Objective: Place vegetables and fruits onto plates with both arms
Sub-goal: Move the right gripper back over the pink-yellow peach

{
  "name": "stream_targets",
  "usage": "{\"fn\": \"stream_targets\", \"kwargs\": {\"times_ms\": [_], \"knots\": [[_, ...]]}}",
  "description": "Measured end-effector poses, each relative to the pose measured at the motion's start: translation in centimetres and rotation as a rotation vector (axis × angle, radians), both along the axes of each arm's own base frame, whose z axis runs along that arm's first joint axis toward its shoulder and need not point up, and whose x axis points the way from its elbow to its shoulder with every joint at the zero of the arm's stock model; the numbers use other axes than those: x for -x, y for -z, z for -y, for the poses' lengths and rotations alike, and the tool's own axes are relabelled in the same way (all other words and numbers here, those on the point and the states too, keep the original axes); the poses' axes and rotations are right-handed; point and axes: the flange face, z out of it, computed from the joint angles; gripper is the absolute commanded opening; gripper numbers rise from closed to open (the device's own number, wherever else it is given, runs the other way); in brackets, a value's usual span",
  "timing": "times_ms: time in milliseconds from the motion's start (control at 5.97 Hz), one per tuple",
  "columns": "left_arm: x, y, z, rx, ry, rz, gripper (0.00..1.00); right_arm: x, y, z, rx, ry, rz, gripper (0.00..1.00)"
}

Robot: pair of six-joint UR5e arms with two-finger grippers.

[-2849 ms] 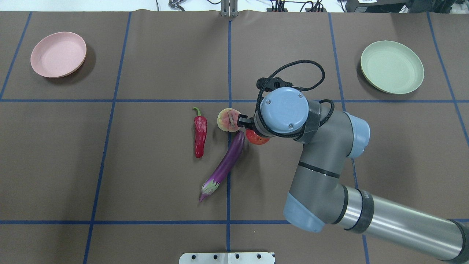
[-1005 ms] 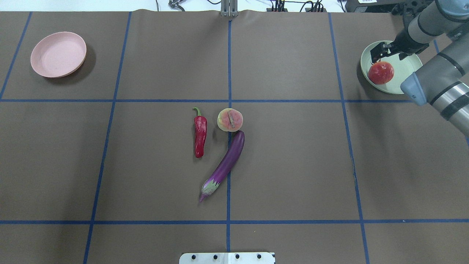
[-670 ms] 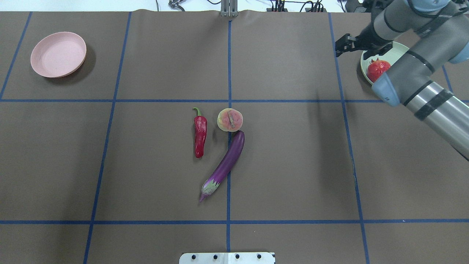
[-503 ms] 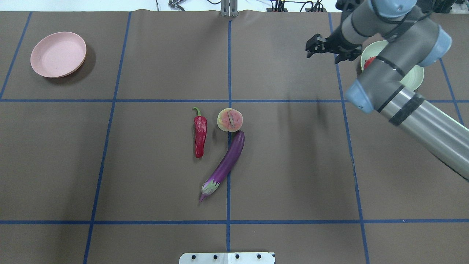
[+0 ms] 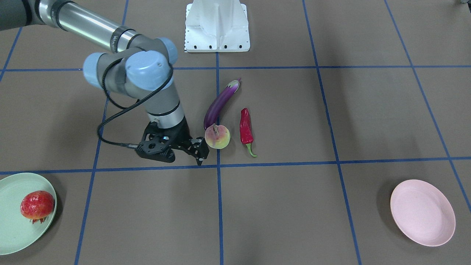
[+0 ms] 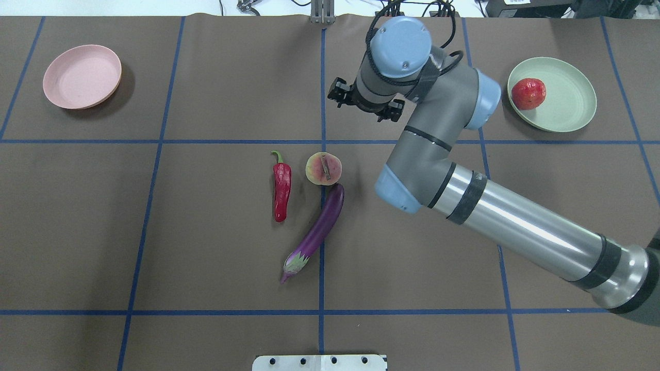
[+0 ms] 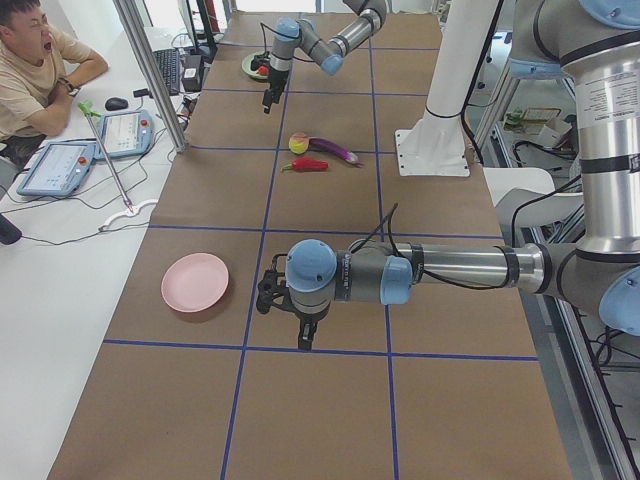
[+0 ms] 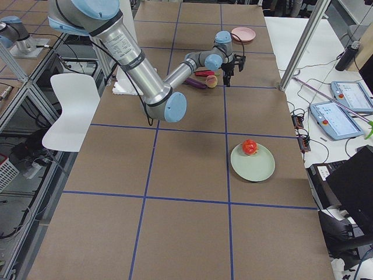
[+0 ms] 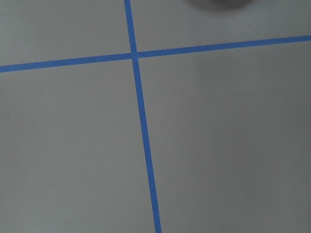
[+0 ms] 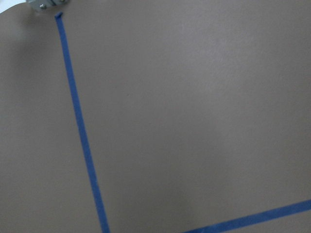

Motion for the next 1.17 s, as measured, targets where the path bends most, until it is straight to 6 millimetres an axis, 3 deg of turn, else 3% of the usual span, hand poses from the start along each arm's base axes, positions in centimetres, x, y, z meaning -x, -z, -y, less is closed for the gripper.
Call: {"fn": "stream_targets", "kwargs": {"times_ms": [335, 670, 1173], "knots": [[-0.1, -0.2, 0.0, 0.003, -0.001, 0.0, 1.0, 5.0, 1.1, -4.8, -0.038, 0.013, -0.031, 1.0], [-0.1, -0.5, 0.0, 0.011, -0.003, 0.0, 1.0, 6.3, -0.1, -6.3, -0.084, 0.057, -0.072, 1.0], [-0.2, -0.6, 0.0, 0.011, -0.004, 0.0, 1.0, 8.8, -0.3, -9.3, -0.134, 0.085, -0.103, 1.0]]}}
